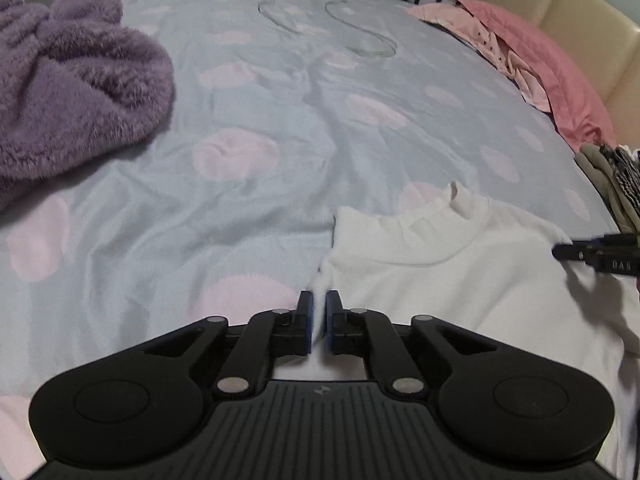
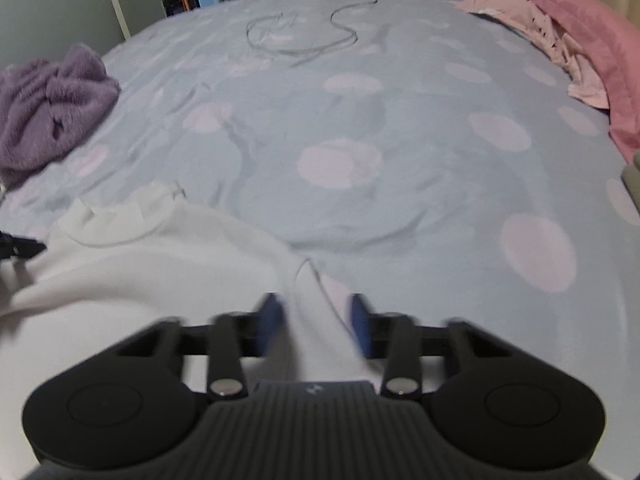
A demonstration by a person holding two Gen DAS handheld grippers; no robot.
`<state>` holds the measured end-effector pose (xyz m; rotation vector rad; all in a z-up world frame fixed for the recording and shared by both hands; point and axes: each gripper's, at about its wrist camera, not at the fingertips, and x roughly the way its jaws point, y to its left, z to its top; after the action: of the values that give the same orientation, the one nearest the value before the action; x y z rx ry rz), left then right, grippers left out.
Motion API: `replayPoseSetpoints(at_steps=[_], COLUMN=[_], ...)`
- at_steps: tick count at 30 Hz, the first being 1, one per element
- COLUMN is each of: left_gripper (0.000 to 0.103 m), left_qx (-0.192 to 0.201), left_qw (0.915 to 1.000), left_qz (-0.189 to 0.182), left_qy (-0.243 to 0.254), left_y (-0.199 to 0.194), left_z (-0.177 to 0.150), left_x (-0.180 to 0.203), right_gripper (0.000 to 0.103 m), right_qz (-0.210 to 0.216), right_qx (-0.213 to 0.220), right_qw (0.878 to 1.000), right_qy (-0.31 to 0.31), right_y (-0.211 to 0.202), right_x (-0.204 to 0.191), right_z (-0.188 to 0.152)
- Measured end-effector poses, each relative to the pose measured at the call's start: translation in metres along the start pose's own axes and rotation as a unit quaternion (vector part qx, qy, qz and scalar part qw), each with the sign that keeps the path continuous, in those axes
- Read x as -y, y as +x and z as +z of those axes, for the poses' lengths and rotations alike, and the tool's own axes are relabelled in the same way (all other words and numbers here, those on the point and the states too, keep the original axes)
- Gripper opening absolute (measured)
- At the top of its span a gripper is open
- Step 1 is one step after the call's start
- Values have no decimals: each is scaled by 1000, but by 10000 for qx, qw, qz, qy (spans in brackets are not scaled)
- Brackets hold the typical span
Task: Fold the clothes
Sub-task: 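Move both grippers to the garment edge and close them on it, then open both grippers to release the garment edge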
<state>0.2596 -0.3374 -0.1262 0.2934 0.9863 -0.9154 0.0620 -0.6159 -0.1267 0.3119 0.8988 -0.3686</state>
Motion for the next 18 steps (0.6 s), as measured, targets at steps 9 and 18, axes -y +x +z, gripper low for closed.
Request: replayPoseSetpoints(at_steps=[9, 18], left_gripper=[3, 3], left_qx=[779, 556], left_qw=[9943, 9908], left_qz=[548, 956], left_qy=[470, 775], left_y=[-38, 12], left_z=[72, 100], left_x=[16, 30], right_gripper=[7, 7], right_qz=[-306, -561], right_qx=[574, 640], right_qw=[9976, 9963], right_qy=[-240, -66], right_y=[-44, -28], right_x=[-4, 7], right_z=[24, 44])
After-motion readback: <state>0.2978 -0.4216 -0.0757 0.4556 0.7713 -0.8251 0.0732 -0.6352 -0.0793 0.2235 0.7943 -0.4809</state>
